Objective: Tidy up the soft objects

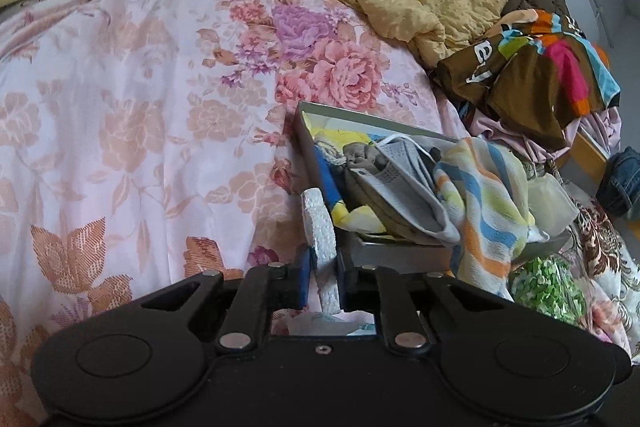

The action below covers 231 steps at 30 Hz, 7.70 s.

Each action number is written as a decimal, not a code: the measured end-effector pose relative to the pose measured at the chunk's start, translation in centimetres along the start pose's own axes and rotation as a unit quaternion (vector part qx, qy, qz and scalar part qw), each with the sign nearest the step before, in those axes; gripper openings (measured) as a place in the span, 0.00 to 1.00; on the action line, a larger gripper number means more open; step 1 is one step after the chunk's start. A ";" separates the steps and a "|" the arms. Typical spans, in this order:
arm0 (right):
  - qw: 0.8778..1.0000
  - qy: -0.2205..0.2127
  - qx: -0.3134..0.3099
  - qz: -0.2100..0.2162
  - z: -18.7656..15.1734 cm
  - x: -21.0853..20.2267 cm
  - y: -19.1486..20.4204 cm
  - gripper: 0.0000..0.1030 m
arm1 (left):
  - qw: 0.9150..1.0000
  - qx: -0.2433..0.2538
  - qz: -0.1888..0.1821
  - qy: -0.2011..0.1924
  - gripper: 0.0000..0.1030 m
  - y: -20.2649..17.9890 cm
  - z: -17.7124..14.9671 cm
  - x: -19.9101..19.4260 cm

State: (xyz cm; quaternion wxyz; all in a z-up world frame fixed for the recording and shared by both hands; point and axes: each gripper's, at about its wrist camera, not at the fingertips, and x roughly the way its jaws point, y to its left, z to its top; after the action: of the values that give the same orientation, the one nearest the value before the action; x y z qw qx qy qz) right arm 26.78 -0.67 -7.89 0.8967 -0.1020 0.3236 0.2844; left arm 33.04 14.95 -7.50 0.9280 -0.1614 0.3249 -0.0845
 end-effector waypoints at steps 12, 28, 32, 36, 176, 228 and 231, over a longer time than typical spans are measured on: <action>0.999 -0.019 -0.029 -0.020 0.1 -2.0 0.6 0.25 | 1.000 -0.012 0.009 0.006 0.13 -0.9 -0.5 -2.2; 0.998 -0.056 -0.023 -0.024 0.7 -5.8 0.4 0.23 | 0.998 0.002 0.022 -0.057 0.13 -3.6 -0.3 -7.8; 0.997 -0.068 -0.011 -0.027 1.1 -6.8 -0.3 0.23 | 0.996 0.004 0.022 -0.081 0.13 -4.2 -0.2 -8.6; 0.996 -0.078 0.000 -0.031 1.4 -7.7 -1.0 0.23 | 0.995 0.007 0.022 -0.100 0.13 -4.6 -0.3 -9.0; 0.903 -0.128 0.373 -0.170 -1.1 -9.0 -27.4 0.82 | 0.995 0.035 0.069 -0.062 0.87 -22.3 3.5 5.6; 0.931 -0.194 0.218 -0.219 -3.8 -22.5 -16.0 1.00 | 0.980 0.064 0.131 -0.138 0.99 -20.7 -3.2 -11.8; 0.935 -0.195 0.210 -0.209 -4.2 -22.9 -14.9 1.00 | 0.980 0.064 0.133 -0.134 0.99 -20.2 -4.2 -12.8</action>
State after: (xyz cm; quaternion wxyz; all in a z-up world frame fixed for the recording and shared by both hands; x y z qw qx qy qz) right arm 18.78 -24.53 3.52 0.9823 0.0803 0.1664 0.0304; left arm 19.44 -1.64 3.89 0.9746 -0.0668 0.2097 0.0415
